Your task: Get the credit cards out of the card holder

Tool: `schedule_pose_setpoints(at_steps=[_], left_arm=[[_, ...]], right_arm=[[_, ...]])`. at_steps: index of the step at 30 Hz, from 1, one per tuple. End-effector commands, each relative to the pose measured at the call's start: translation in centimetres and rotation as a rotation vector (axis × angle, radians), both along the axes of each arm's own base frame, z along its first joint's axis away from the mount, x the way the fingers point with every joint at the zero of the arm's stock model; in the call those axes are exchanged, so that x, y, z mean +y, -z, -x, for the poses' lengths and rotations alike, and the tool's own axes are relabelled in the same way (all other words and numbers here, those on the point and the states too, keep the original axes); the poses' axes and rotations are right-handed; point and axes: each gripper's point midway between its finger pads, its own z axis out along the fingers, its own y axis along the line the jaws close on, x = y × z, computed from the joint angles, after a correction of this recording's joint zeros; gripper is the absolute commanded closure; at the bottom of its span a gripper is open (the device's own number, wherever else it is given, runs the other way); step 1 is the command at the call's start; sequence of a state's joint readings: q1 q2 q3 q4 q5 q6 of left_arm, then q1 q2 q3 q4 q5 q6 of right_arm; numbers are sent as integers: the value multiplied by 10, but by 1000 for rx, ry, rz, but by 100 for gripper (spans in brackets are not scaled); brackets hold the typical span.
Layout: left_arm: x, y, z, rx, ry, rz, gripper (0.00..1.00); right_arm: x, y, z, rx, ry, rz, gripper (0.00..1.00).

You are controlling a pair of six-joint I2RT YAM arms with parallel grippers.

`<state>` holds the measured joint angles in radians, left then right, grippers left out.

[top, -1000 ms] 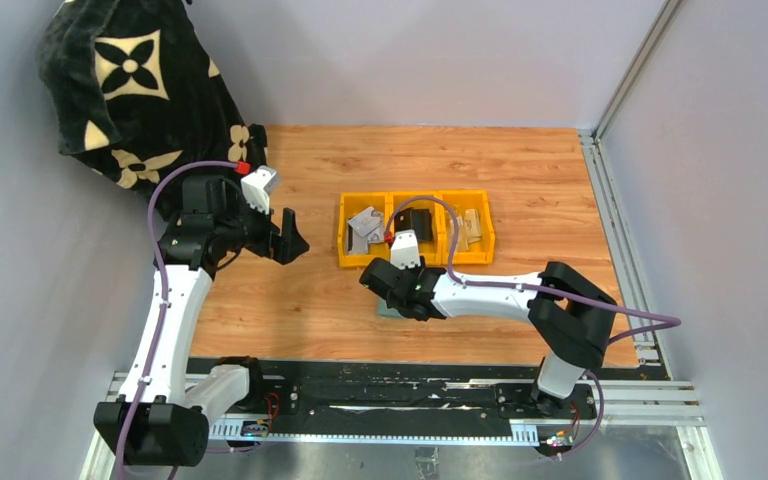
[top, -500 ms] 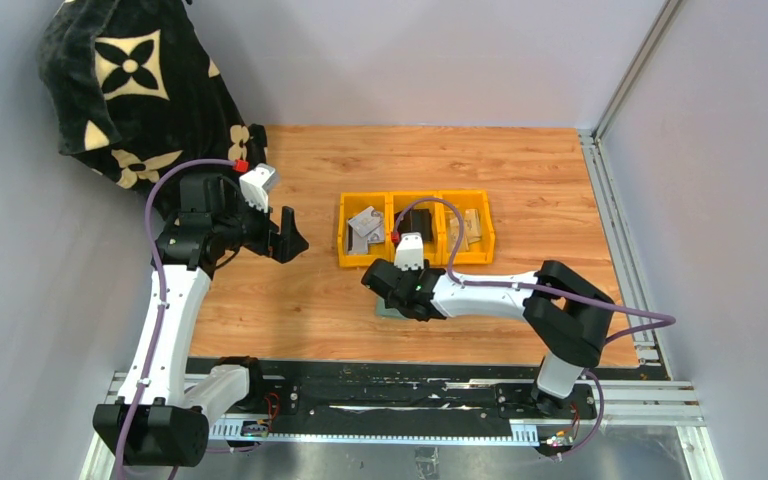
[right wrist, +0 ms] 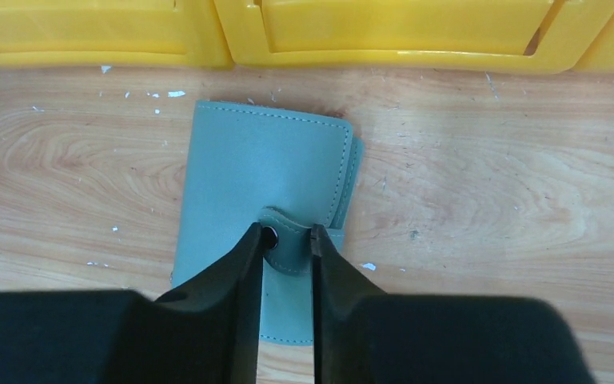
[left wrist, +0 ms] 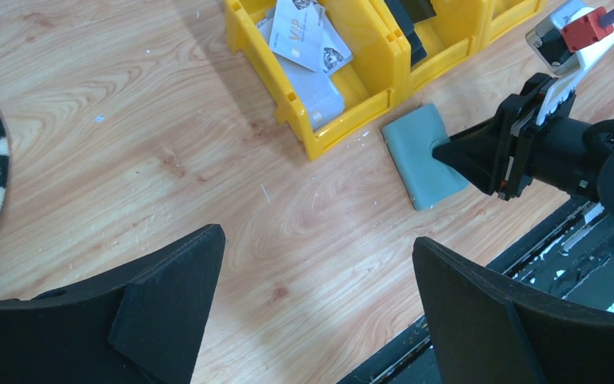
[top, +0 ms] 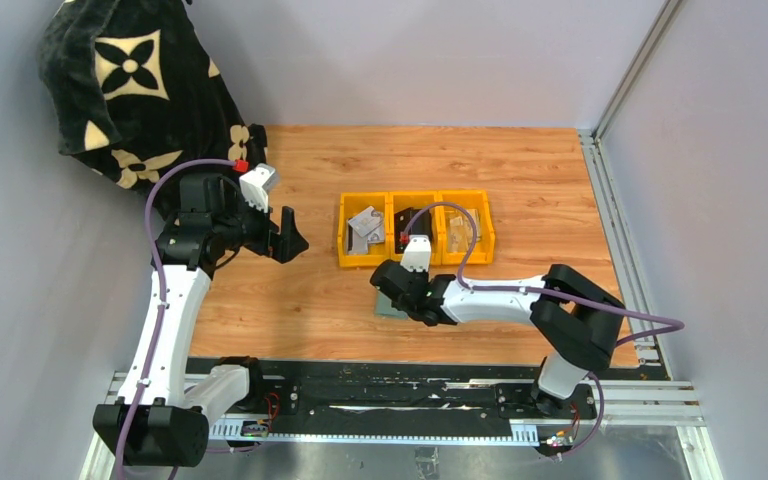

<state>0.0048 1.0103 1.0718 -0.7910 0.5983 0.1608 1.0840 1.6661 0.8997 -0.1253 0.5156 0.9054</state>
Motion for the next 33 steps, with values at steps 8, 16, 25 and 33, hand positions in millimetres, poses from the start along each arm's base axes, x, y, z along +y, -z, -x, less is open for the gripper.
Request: schedule_pose_setpoints(at_steps=[8,16,25,33], left_arm=[[-1,-15,-1,-18,-11,23,0],[-9,-19,4,-3,15,73,0],[-39,-29,28,81,119,262,0],[-64,-61,57,167,245,466,0]], right_arm=[[-8,6,22,96,-110,18,100],[22,-63,20,-25,-234,-79,100],[67,-198,3,-318,-426,-260,100],[95,-284,-2,-465,-479,-389,100]])
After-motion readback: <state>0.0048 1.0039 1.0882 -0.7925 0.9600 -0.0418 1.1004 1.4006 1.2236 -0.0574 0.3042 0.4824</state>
